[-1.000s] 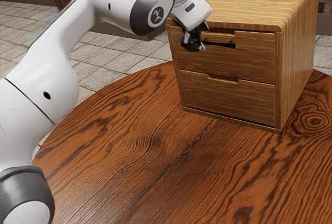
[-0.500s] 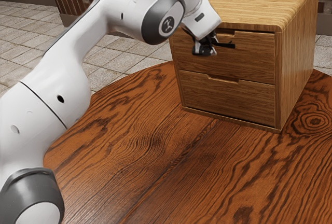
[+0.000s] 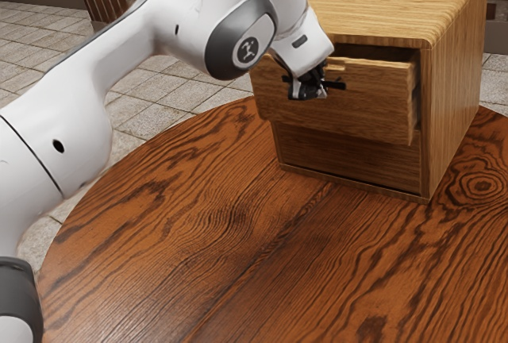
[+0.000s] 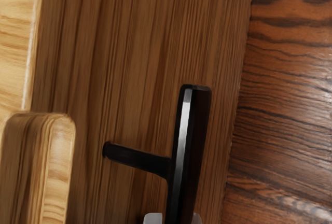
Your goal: Pull the drawer handle with one arm to open the drawer
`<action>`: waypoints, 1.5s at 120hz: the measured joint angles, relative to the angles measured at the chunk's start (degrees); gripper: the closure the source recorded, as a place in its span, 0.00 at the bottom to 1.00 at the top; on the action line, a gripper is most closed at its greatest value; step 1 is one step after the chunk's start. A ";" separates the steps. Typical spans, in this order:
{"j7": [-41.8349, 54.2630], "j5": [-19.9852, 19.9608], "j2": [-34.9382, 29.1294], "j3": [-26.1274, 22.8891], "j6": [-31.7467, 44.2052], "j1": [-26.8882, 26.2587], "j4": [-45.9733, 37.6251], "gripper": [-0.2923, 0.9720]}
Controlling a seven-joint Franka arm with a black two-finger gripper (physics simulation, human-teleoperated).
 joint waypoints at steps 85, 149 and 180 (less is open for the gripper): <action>-0.55 0.68 -16.42 0.03 4.93 0.59 -21.56 0.85; -1.42 0.71 -27.98 -0.18 7.49 0.11 -35.87 0.85; -1.96 0.85 -32.69 -1.75 7.81 1.11 -41.40 0.85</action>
